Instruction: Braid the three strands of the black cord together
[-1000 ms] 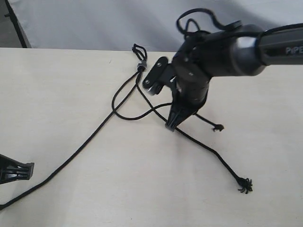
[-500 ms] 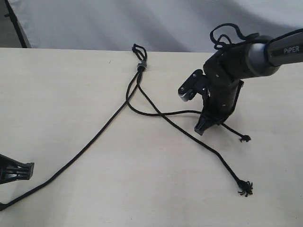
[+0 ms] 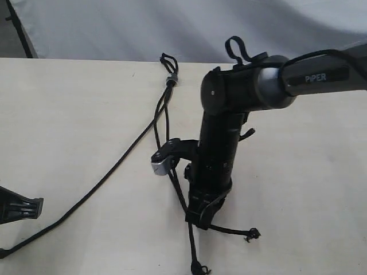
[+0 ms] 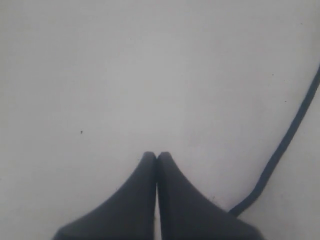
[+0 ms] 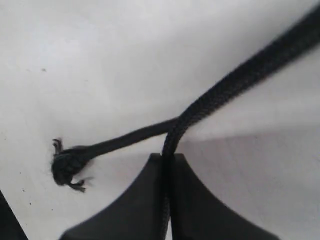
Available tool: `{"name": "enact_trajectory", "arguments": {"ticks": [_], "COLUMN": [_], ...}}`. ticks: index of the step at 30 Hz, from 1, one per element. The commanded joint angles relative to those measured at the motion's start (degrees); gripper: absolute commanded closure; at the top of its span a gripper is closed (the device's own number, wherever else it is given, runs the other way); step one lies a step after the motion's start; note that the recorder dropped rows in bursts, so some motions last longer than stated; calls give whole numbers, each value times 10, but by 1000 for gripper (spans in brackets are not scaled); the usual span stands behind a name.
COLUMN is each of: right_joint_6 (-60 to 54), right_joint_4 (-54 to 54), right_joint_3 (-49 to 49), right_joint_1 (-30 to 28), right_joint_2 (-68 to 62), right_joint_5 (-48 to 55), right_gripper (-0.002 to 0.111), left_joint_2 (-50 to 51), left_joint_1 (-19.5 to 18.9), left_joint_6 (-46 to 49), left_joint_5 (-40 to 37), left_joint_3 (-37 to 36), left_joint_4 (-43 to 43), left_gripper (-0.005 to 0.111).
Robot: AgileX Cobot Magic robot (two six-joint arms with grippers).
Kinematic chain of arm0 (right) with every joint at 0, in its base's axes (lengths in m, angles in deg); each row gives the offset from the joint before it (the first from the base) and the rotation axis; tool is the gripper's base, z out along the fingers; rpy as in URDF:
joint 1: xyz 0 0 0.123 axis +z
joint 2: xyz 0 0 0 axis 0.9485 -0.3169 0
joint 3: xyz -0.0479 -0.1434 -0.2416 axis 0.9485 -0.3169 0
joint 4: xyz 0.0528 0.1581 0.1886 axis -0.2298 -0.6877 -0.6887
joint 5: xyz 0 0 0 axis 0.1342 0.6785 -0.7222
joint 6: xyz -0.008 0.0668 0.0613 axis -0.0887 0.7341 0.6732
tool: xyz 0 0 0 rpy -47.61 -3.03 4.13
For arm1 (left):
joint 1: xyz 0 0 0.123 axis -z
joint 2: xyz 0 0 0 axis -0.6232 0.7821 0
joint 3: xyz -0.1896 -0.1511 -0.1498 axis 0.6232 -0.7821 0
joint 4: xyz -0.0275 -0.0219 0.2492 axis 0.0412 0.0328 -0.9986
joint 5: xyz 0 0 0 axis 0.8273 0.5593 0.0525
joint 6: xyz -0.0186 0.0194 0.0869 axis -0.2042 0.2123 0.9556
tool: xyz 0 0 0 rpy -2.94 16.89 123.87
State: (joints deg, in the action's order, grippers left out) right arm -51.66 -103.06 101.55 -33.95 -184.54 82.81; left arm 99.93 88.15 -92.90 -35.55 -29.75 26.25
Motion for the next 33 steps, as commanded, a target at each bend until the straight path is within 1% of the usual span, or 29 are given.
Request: {"name": "enact_trajectory", "arguments": {"ticks": [1, 4, 9, 14, 18, 22, 29, 33], "right_joint_6": [5, 33, 53, 78, 64, 24, 21, 21], "right_joint_4": [65, 92, 91, 88, 32, 12, 16, 0], "right_joint_3": [29, 44, 45, 45, 37, 2, -54, -57], "right_joint_1": [12, -13, -72, -146, -196, -219, -235, -235], "right_joint_2": [36, 53, 57, 57, 57, 57, 57, 62], "right_joint_5": [-23, -51, -90, -63, -51, -60, -132, -103], "right_gripper": [109, 109, 109, 109, 109, 109, 109, 109], "left_joint_2": [-3, -3, -3, -3, -3, -3, -3, -3], "left_joint_1": [3, 3, 3, 3, 3, 3, 3, 3], "left_joint_6": [1, 1, 1, 1, 1, 1, 1, 1], "left_joint_5": [2, 2, 2, 2, 2, 2, 2, 2], "left_joint_3": [-4, -4, -4, -4, -4, -4, -4, -4], "left_joint_4": [-6, -6, -6, -6, -6, -6, -5, -5], "left_gripper": [107, 107, 107, 107, 107, 107, 107, 107]}}
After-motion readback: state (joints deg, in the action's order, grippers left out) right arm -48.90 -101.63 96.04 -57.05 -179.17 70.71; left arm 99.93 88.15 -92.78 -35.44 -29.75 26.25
